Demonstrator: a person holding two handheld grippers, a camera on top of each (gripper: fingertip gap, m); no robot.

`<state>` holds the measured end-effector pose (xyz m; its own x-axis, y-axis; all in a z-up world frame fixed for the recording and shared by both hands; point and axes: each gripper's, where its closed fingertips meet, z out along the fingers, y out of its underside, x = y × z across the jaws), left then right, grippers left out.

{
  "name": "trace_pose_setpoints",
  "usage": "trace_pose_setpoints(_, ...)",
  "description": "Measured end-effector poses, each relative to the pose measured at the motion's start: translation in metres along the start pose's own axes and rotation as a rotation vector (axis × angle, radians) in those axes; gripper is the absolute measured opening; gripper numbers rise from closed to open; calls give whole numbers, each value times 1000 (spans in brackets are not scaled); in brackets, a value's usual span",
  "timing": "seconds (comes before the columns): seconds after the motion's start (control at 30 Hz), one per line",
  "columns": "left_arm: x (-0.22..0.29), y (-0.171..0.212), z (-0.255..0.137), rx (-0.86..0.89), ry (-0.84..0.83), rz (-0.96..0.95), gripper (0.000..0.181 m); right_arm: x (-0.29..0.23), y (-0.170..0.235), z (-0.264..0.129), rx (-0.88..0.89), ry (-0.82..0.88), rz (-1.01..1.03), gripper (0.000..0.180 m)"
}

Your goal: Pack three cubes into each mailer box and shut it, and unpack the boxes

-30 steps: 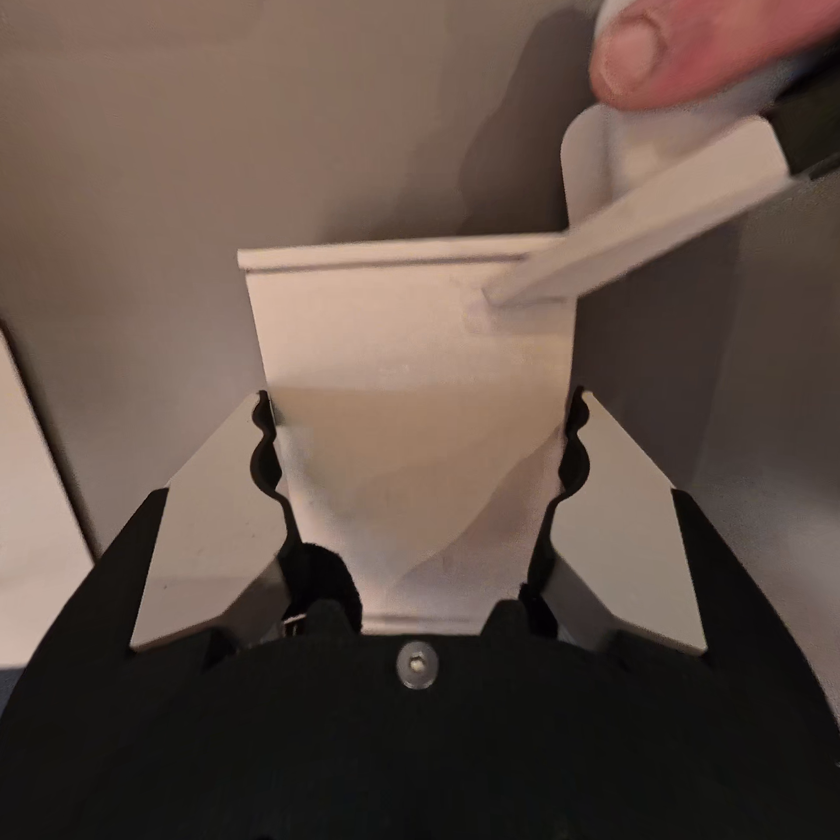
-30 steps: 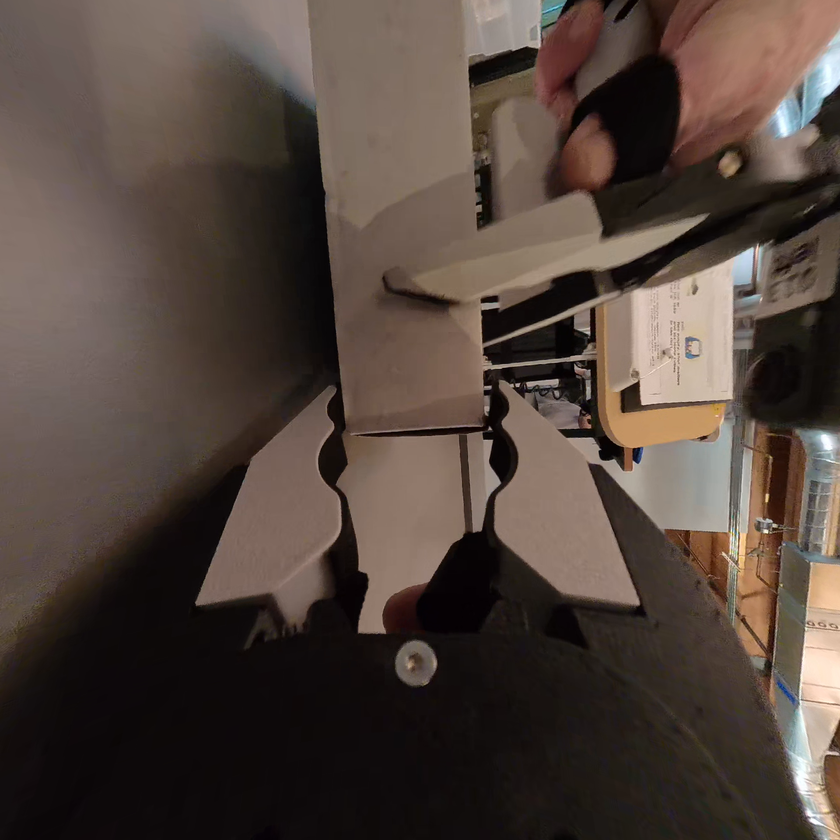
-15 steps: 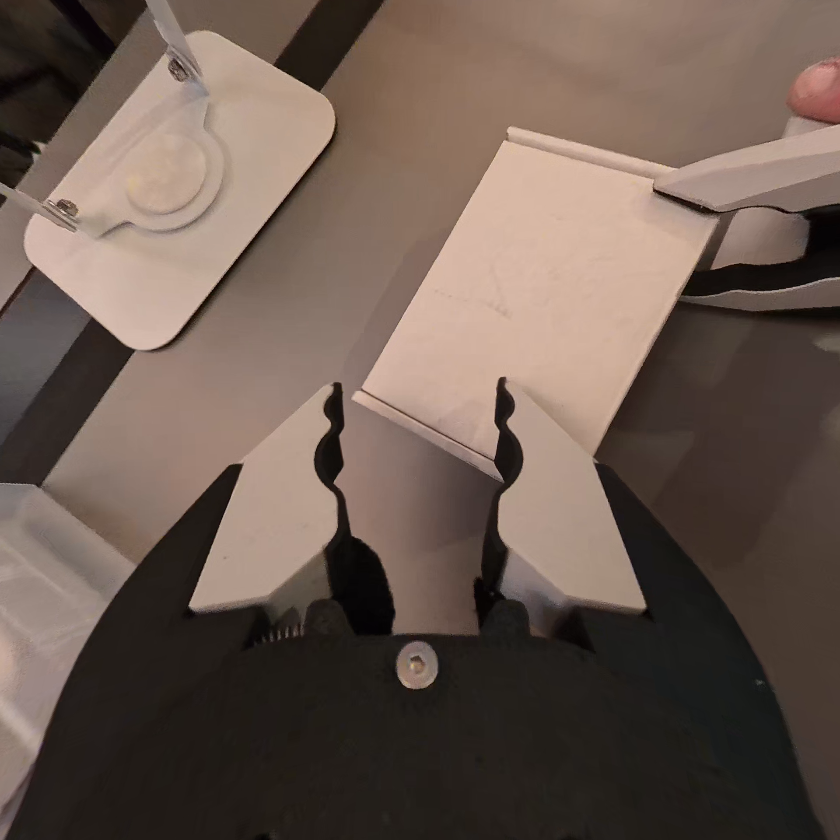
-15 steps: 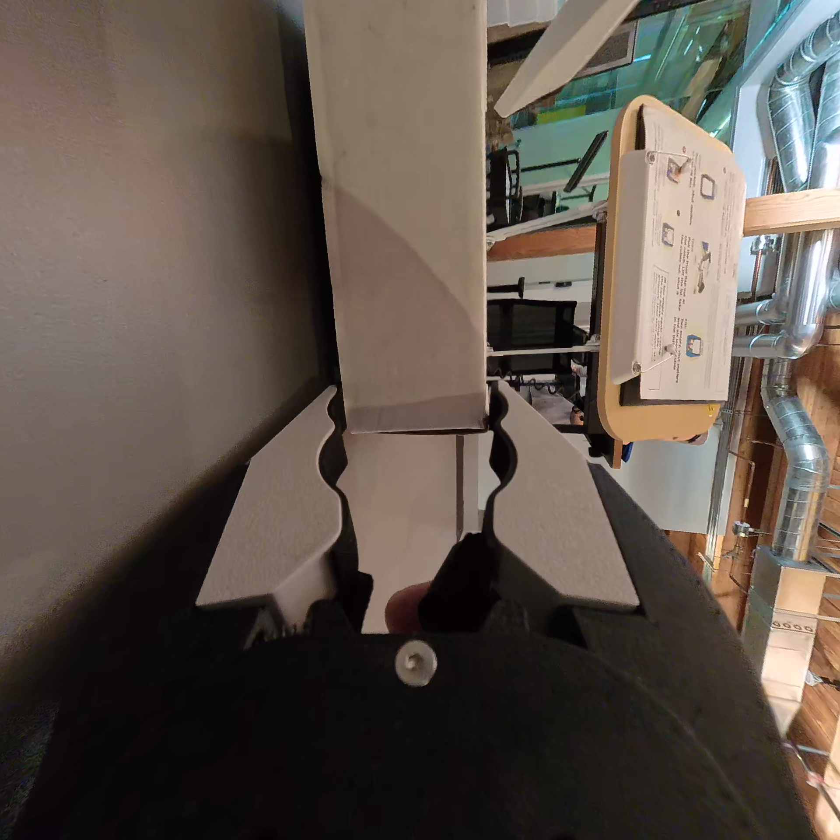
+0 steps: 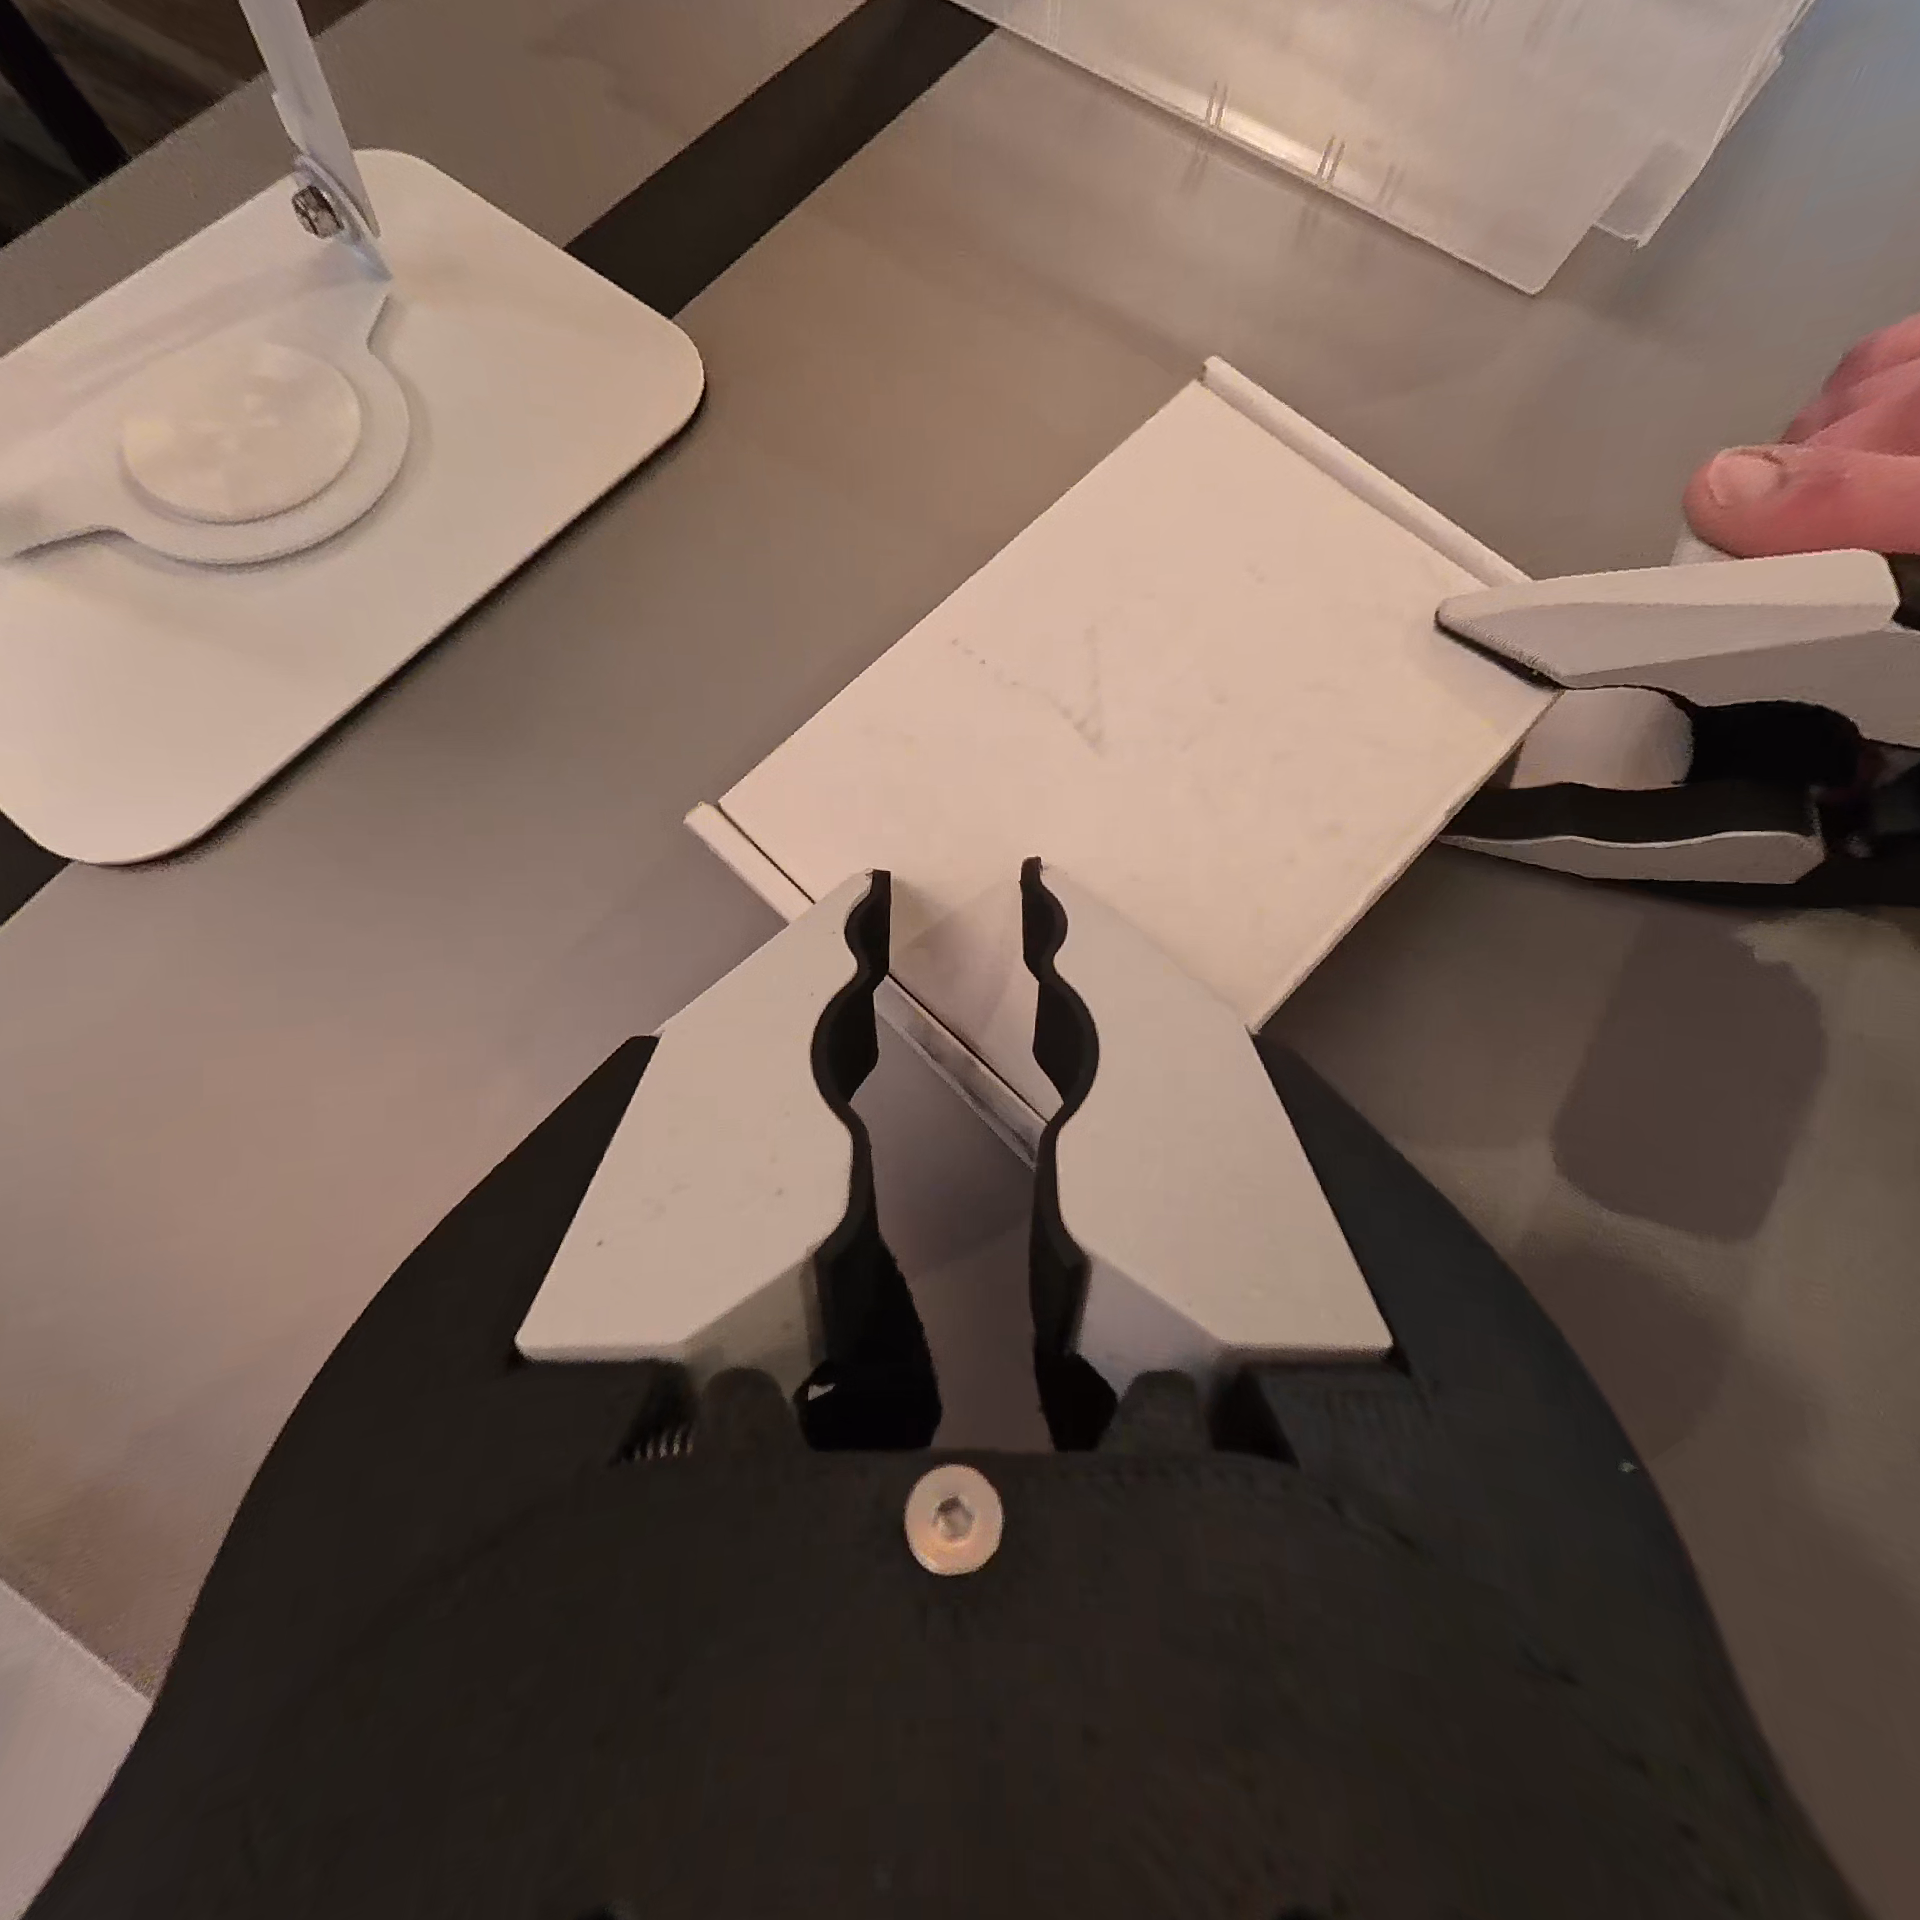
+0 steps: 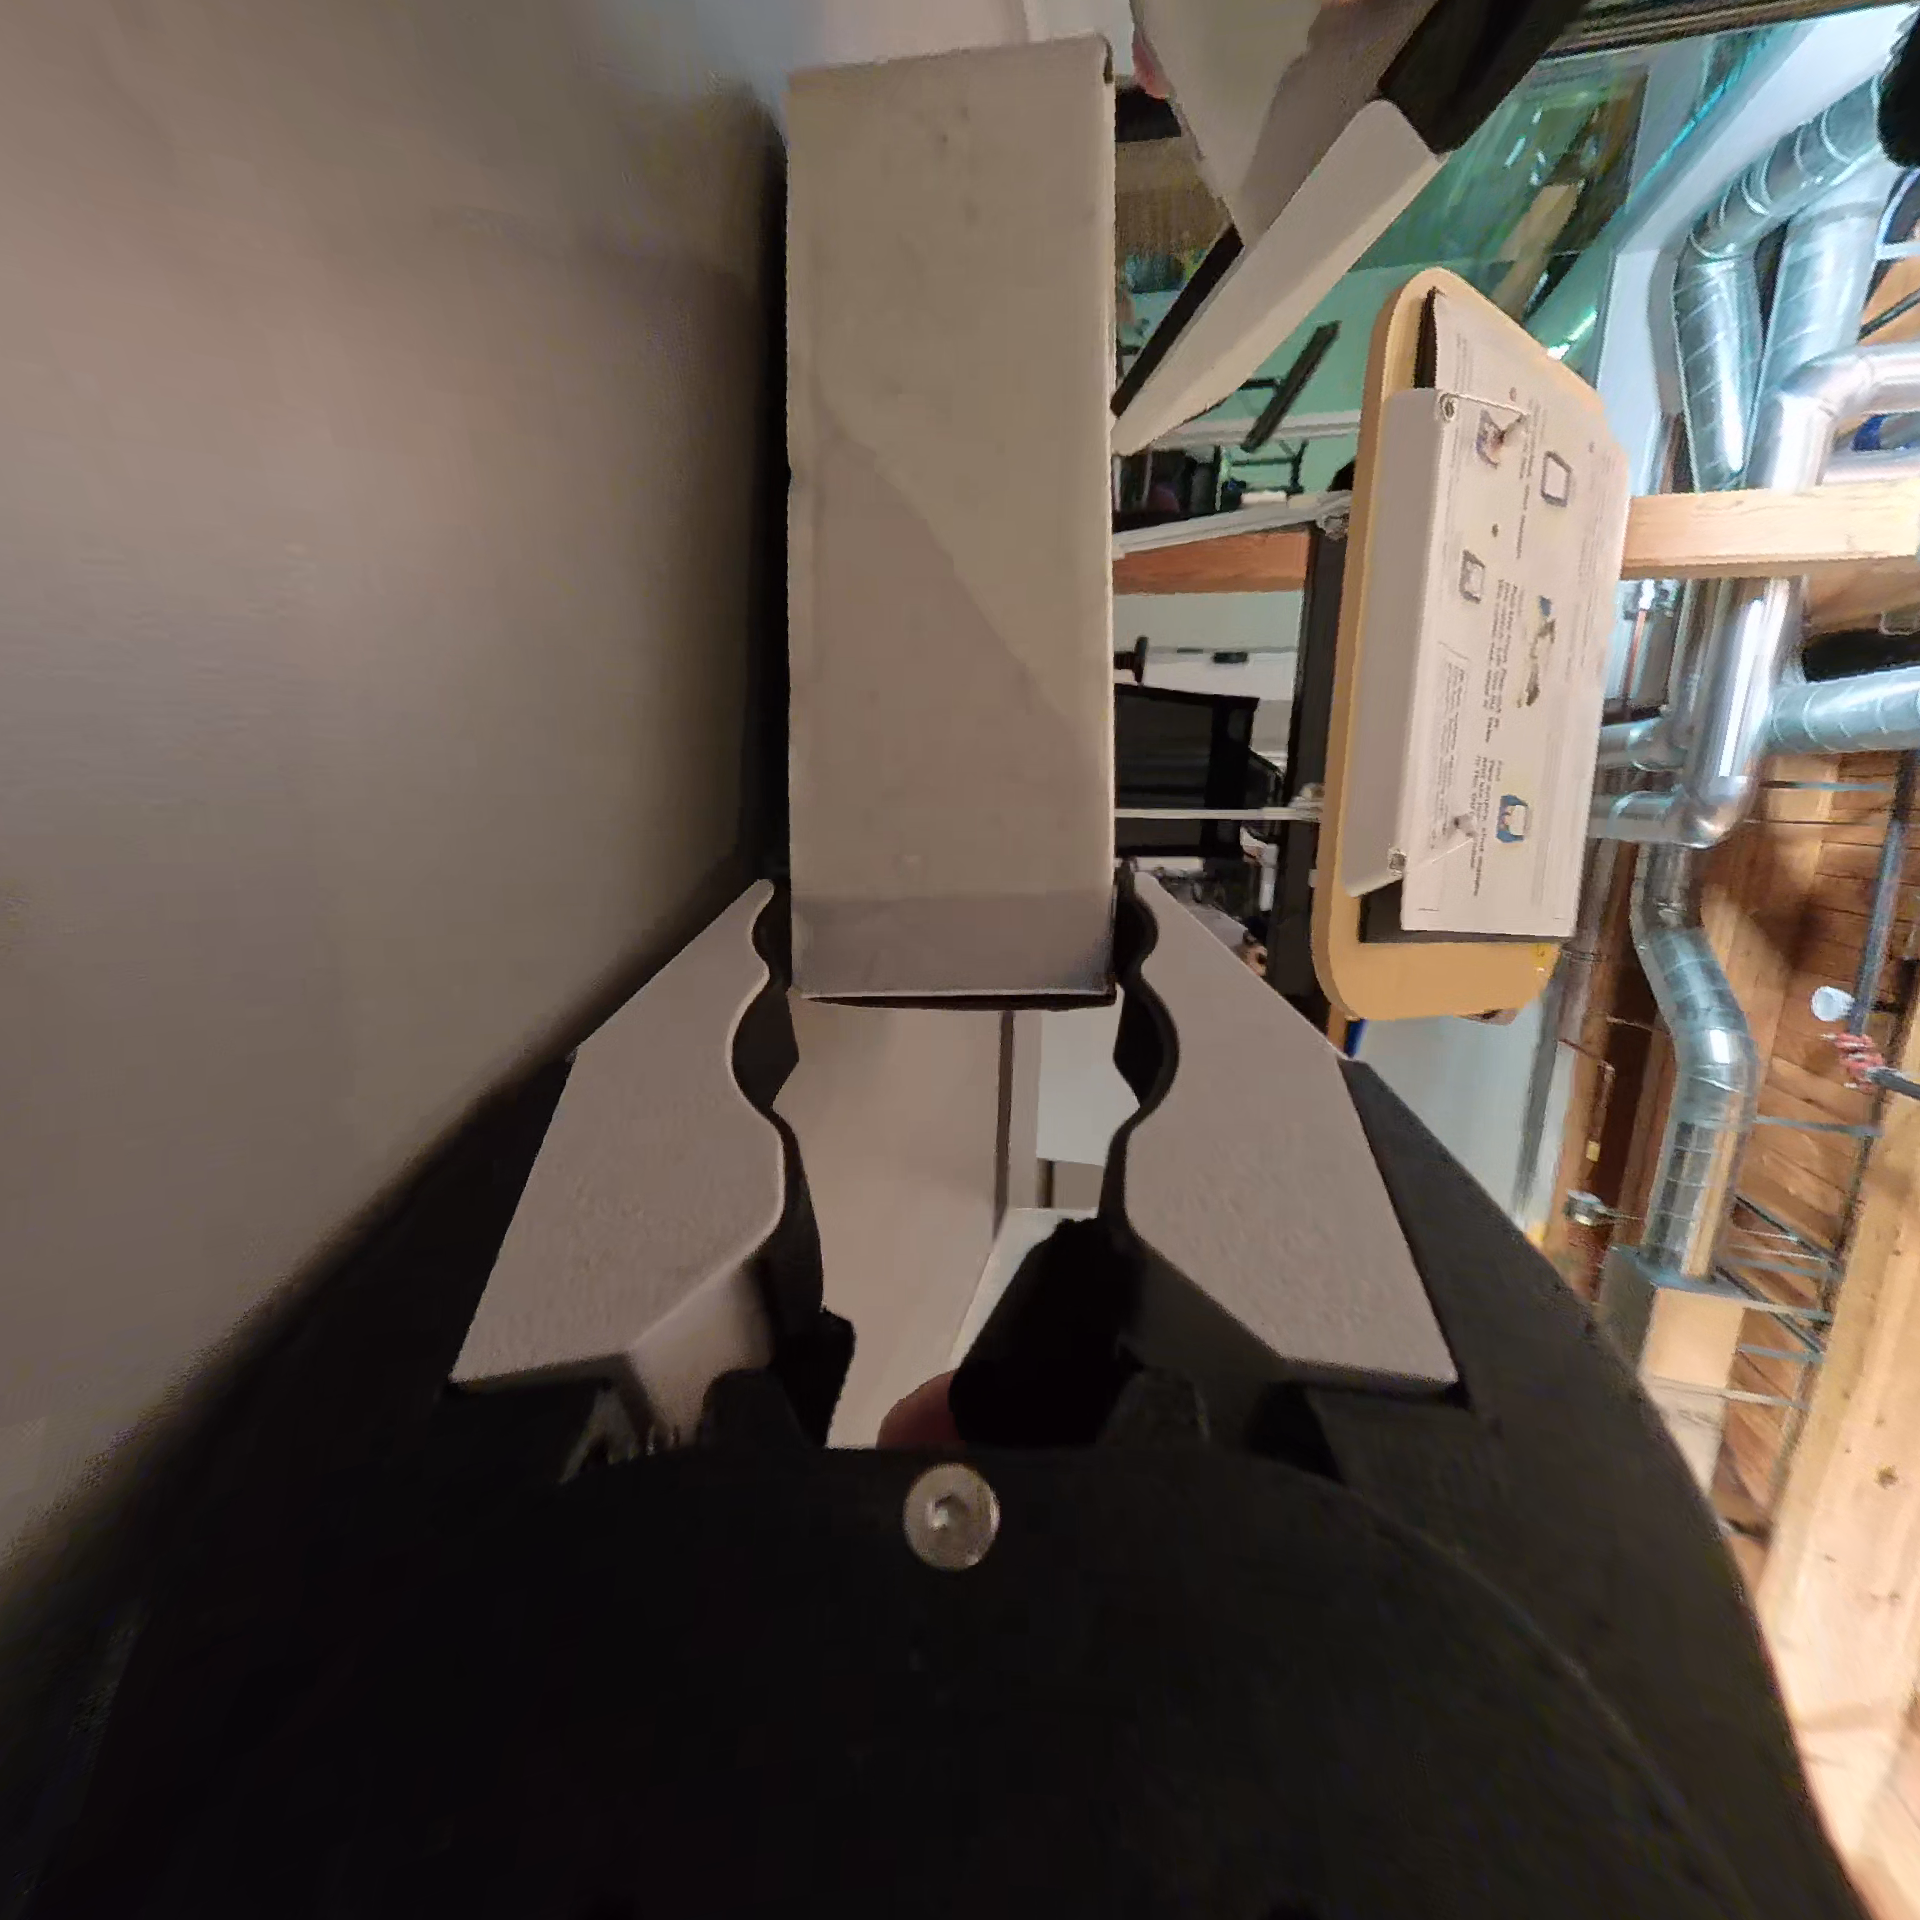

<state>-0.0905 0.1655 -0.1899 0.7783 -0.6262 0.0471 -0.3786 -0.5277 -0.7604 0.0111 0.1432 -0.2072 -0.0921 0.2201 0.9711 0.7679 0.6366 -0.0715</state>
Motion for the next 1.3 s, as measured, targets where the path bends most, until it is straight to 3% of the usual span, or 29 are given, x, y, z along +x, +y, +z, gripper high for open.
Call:
trace_pose_setpoints(0.7, 4, -11, -3, 157, 87, -75, 17, 9, -2, -10, 287, -423, 628, 64)
trace_pose_setpoints(0.93, 3, -2, 2, 177, 60, -67, 15, -2, -7, -17, 340, -556, 731, 69)
trace_pose_setpoints(1.03, -1, -1, -1, 173, 40, -62, 16, 12, -6, -25, 416, -602, 886, 29)
trace_pose_setpoints(1.13, -2, -1, -2, 197, 71, -98, 15, 17, 1, -21, 403, -573, 908, 23)
trace_pose_setpoints(1.2, -3, 0, -2, 201, 70, -81, 12, 20, 3, -15, 359, -498, 856, 24)
trace_pose_setpoints(1.3, -2, 0, -1, 197, 71, -67, 9, 35, 0, -10, 353, -336, 762, 10)
